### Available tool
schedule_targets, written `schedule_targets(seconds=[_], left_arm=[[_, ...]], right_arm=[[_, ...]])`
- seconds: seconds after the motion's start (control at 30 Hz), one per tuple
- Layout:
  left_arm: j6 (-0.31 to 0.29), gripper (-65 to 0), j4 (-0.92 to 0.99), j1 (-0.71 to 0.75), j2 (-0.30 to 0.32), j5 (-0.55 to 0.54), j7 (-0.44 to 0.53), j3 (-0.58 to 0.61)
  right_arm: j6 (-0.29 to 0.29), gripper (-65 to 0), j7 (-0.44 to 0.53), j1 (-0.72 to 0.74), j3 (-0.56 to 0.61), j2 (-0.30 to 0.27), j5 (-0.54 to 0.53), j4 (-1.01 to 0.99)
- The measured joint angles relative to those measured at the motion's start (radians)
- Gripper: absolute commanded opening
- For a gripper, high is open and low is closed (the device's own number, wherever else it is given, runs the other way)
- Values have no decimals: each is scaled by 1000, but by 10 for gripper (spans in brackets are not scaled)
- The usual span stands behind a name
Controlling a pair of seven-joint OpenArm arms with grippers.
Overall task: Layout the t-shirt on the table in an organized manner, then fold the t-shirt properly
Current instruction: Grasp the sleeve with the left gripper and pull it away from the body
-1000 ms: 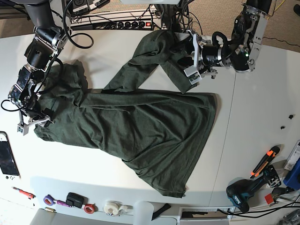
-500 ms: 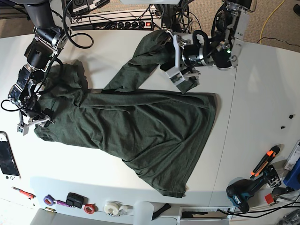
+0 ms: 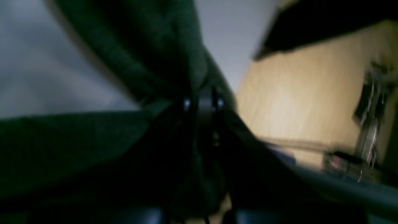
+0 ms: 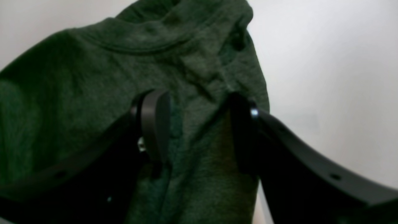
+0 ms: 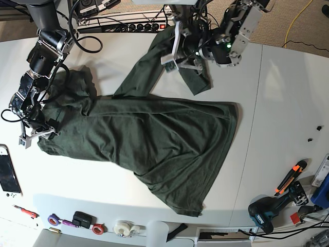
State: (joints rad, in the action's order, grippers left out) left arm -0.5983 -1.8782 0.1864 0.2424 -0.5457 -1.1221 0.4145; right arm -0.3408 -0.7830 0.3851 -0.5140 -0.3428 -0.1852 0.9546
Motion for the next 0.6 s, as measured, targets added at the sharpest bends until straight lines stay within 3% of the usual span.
schedule_targets(seconds=[0.1, 0.17, 0.37, 0.6], left_arm=[[-62, -650, -130, -1, 28, -128, -131, -18], [-82, -650, -222, 0, 80, -195, -169, -35], [-95, -650, -383, 22, 207, -251, -175, -127], [-95, -650, -396, 66, 300, -331, -179, -298]], right_arm=[[0, -345, 14, 0, 0, 3, 0, 0], [0, -346, 19, 0, 0, 3, 3, -1], [7, -346, 26, 0, 2, -5, 19, -5], [84, -346, 23, -5, 5, -38, 58, -8]])
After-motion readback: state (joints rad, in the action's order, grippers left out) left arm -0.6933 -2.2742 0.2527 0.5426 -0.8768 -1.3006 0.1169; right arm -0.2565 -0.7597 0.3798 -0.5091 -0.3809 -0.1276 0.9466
